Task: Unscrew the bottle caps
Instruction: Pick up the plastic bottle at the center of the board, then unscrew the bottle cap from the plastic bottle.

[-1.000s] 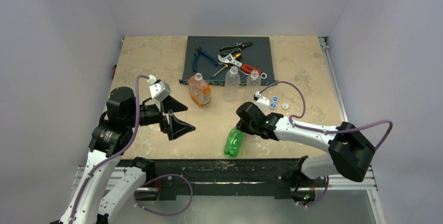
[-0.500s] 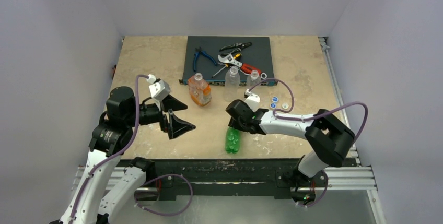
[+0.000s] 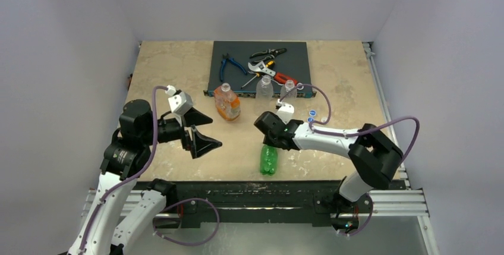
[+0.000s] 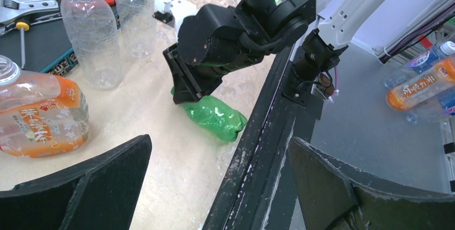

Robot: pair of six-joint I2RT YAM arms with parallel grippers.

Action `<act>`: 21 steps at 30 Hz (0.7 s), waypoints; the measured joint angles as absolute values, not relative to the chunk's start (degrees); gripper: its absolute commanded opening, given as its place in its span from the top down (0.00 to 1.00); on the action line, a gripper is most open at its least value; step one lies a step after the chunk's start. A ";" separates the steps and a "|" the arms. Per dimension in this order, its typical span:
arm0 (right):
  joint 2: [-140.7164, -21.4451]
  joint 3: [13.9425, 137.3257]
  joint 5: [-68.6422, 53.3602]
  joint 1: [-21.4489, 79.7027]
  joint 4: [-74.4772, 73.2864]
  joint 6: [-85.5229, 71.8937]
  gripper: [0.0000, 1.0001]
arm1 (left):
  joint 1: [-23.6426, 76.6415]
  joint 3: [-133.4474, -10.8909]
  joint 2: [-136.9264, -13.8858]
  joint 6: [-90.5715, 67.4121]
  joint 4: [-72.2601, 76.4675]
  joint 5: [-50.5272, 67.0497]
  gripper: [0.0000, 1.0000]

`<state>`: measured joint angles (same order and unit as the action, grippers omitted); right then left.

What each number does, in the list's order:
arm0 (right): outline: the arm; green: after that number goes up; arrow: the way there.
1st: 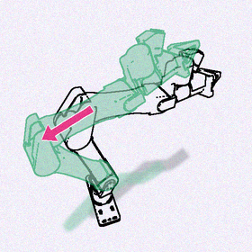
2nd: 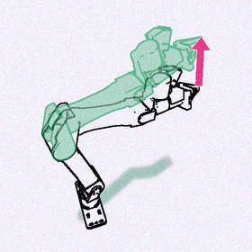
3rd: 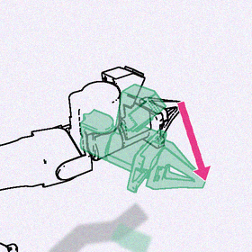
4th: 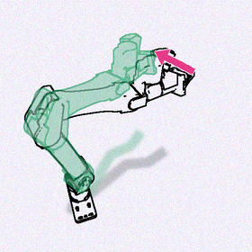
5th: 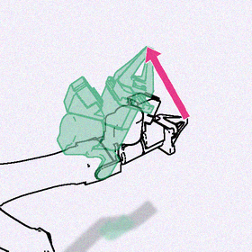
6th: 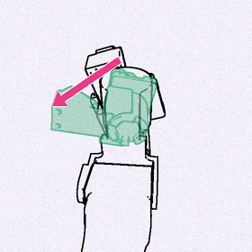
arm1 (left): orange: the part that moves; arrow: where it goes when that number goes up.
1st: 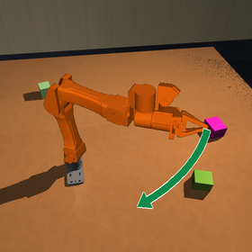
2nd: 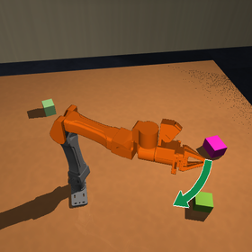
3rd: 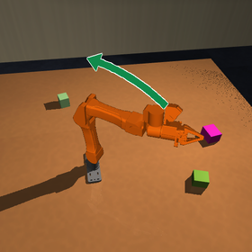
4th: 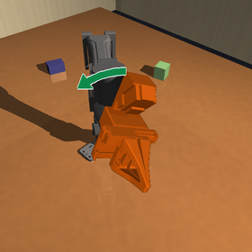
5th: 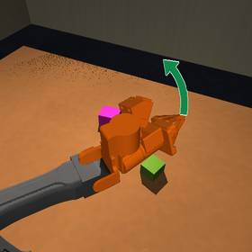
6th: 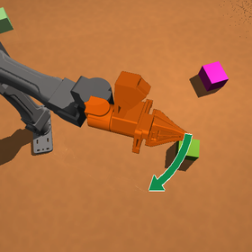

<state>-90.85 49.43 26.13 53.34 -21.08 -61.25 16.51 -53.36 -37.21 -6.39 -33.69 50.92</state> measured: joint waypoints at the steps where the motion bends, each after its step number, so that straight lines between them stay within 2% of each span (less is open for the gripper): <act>1: -90.43 50.68 26.89 53.56 -23.00 -60.82 0.92 | 16.51 -53.36 -37.23 -6.46 -33.47 50.94 0.00; 5: -86.59 59.68 32.14 55.72 -26.76 -58.15 0.90 | 16.51 -53.36 -37.82 -8.21 -31.48 50.96 0.00; 8: -80.97 67.42 37.15 59.66 -23.79 -54.00 0.87 | 16.51 -53.36 -38.89 -11.03 -29.12 51.03 0.00; 13: -74.04 76.07 46.61 66.94 -11.79 -43.42 0.86 | 16.51 -53.43 -40.75 -16.78 -25.26 51.00 0.00; 21: -77.45 80.64 56.73 75.09 5.43 -25.39 0.86 | 16.51 -55.79 -43.05 -22.22 -22.83 51.42 0.00</act>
